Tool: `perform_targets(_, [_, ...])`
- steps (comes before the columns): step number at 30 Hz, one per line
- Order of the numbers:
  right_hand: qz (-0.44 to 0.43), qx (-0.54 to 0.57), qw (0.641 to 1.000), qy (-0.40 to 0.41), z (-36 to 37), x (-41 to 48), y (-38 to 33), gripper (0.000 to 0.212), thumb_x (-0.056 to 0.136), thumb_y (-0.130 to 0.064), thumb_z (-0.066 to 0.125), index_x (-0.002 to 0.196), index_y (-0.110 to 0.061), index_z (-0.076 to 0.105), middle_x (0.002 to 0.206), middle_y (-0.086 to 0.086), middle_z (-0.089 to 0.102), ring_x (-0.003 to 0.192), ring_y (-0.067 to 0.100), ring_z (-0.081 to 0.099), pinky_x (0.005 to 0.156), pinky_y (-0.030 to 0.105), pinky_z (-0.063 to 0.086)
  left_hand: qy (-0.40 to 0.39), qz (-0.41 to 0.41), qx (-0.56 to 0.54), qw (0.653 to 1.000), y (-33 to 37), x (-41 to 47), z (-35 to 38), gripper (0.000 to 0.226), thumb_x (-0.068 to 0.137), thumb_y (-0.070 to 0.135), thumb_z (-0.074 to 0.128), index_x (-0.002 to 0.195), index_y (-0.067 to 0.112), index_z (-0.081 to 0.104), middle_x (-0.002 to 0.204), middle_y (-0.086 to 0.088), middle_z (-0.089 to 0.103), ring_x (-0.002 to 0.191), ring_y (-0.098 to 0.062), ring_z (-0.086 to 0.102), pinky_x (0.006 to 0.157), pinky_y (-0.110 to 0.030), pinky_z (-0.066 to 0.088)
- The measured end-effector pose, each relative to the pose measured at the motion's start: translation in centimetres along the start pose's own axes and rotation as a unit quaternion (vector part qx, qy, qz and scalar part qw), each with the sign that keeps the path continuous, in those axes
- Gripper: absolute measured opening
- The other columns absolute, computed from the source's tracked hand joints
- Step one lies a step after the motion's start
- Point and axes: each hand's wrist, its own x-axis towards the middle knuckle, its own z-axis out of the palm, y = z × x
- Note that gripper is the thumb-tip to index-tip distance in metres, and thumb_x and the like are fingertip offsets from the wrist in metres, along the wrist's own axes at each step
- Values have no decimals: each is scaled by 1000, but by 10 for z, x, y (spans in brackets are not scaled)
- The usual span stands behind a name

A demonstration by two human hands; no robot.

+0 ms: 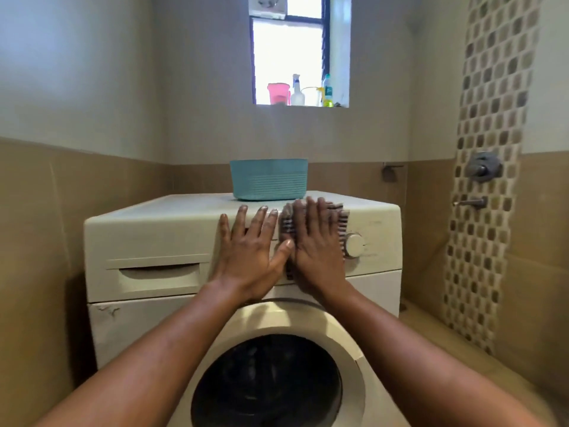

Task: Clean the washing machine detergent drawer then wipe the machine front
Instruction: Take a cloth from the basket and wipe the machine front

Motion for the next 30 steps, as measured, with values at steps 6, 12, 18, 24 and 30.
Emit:
perform_targets(6, [17,-6,996,-84,-18,49,46,73,98,-52,1,155,-16,26,161,14,26,150,31,19,121,48,12,-9,-9,22,1000,24,21,7,88,88,73,4,158,22,12,165,-2,19,153,-25,6,123,-54,-5])
perform_targets(12, [150,120,981,-42,-17,11,127,65,99,-61,10,158,-33,10,167,1,3,153,18,-5,124,45,-1,-32,-41,59,997,38,27,13,88,88,76,8,159,23,8,166,0,13,152,-35,1,118,-61,-14])
perform_targets(18, [360,206,909,30,33,-78,73,70,99,-58,9,153,-25,-20,164,8,-21,150,23,-23,122,47,-10,-57,-35,83,994,37,27,10,89,88,77,10,159,23,3,167,2,8,152,-35,-1,118,-61,-15])
perform_targets(24, [380,228,895,-47,20,-77,-46,79,103,-51,20,154,2,-8,160,28,-18,148,38,-24,121,46,-15,-101,-29,65,992,33,29,-3,87,89,77,12,159,28,1,168,6,4,154,-27,-3,120,-57,-10])
perform_targets(30, [89,258,961,-46,-2,-54,-94,92,97,-50,42,155,-11,-18,163,9,-22,149,19,-24,125,41,-3,-93,-35,-84,992,12,14,-31,74,97,66,24,158,24,20,166,4,16,154,-15,8,125,-45,0])
